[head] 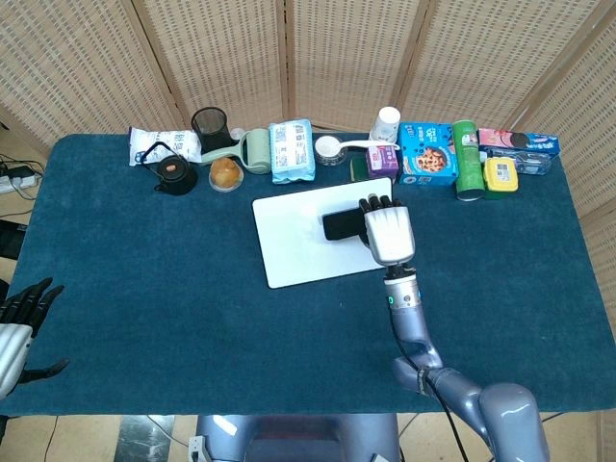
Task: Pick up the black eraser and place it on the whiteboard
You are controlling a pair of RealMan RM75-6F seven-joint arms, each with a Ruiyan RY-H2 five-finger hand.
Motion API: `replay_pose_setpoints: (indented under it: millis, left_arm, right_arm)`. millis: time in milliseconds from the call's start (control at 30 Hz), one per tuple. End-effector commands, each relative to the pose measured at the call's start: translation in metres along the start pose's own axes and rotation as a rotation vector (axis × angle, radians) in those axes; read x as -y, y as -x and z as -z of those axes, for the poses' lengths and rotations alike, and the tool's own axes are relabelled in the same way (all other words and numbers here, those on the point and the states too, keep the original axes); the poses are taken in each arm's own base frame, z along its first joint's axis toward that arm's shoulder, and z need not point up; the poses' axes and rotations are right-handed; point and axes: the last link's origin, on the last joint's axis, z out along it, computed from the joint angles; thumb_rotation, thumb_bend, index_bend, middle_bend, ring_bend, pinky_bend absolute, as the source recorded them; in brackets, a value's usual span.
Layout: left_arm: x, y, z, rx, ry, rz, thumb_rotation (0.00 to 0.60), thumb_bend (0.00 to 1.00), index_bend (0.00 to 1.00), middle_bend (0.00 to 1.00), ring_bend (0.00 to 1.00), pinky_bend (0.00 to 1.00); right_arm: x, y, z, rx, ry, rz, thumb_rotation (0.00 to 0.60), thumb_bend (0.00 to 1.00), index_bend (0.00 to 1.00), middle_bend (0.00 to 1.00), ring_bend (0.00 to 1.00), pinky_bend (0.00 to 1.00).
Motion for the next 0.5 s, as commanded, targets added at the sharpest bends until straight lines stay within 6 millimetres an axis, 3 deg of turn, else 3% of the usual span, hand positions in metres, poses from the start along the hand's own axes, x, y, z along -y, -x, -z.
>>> replay_pose_setpoints:
  millis: [33, 500]
  left_arm:
    - [0.0, 0.0, 0.0, -0.002, -0.001, 0.002, 0.6, 0.06, 0.0, 0.0, 0.0, 0.08]
    - [0.002, -0.002, 0.0, 0.001, -0.005, 0.017, 0.6, 0.06, 0.0, 0.0, 0.0, 0.08]
  right_arm:
    - [0.006, 0.002, -0.001, -0.001, 0.01, -0.02, 0.6, 0.29, 0.62, 0.57, 0.56, 0.67]
    - [0.022, 0.018, 0.005, 0.033, 0.001, -0.013, 0.6, 0.29, 0.62, 0.56, 0.56, 0.67]
